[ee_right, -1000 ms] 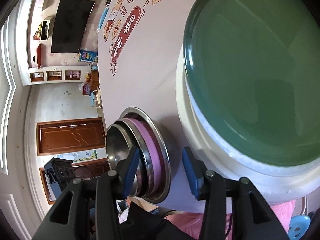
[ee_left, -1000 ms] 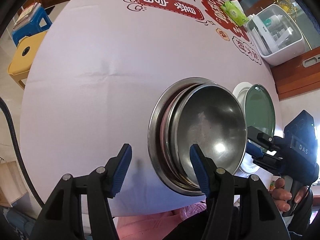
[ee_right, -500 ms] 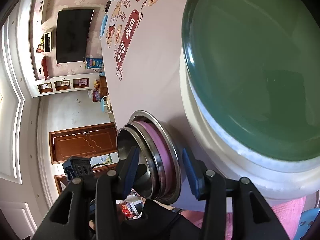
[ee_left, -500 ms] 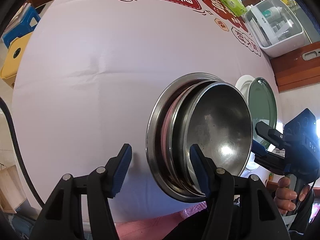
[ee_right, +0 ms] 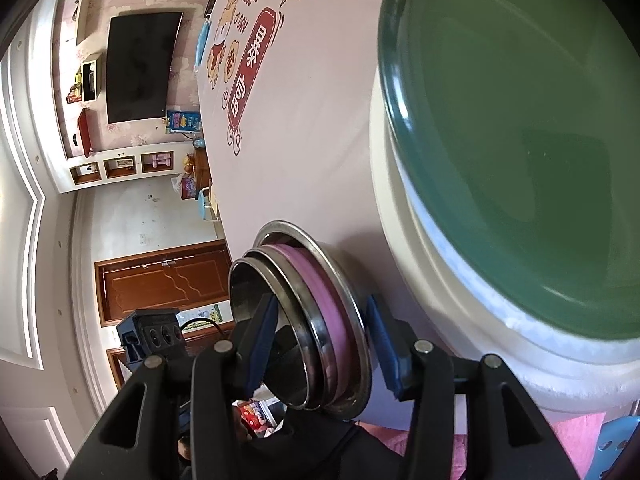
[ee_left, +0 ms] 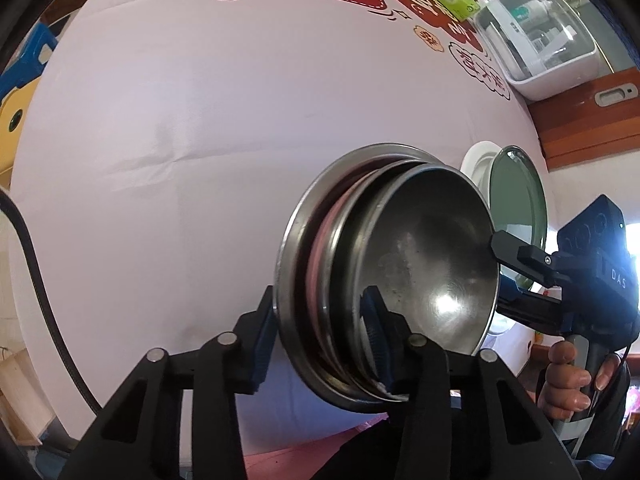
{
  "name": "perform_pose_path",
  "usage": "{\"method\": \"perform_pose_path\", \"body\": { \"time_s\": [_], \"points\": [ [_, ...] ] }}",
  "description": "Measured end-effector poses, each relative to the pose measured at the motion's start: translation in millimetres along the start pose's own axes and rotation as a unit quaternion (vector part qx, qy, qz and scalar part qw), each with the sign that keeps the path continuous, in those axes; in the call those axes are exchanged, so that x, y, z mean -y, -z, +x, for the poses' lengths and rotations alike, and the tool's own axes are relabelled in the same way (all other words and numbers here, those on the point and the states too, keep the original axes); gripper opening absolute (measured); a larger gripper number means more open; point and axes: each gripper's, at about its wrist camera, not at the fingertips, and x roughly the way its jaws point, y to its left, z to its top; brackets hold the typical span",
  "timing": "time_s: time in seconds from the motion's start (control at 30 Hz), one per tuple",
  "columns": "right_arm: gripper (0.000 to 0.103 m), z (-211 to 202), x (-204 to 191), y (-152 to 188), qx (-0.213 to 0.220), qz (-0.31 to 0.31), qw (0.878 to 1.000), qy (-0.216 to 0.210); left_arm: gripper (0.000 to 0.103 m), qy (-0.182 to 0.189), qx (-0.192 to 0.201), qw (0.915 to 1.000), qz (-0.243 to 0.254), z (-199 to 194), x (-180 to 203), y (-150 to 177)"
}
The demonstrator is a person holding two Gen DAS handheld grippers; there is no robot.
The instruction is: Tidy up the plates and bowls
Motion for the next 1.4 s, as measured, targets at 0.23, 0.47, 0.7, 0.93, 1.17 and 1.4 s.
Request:
{"method": "perform_pose_path", "body": {
  "time_s": [0.23,0.47,0.7,0.93,1.17,1.4],
  "points": [
    [0.046,0.8,-0.6,-1.1,-0.001,0.0,1.0,0.002,0.038,0.009,-0.001,0.9999,-0.005,1.3,-4.4,-1.6],
    [0.045,1.5,-2.3,-2.4,-0.002,-0.006,1.0,0.007,0.037,0.009,0.0,0.9999,-0.006,0.4,-5.3,-1.6],
    [0.042,2.1,-4.8,0.0,-0.007,-0.015,1.0,0.005,0.037,0.007,0.006,0.9999,-0.014,-4.6,-9.9,-0.8],
    [0.041,-1.9,-19.1,1.0,-0.002,-0.049,0.999,-0.003,0.037,0.013,0.026,0.9994,-0.021,-17.5,-12.5,2.3],
    [0.041,-16.6,-31.4,1.7,0.013,-0.087,0.996,-0.016,0.037,0.03,0.061,0.9974,-0.023,-32.7,-5.0,5.4],
    [0.04,-41.7,-41.4,-2.5,0.033,-0.122,0.992,-0.024,0.037,0.049,0.091,0.9945,-0.019,-44.4,13.2,5.3]
  ]
}}
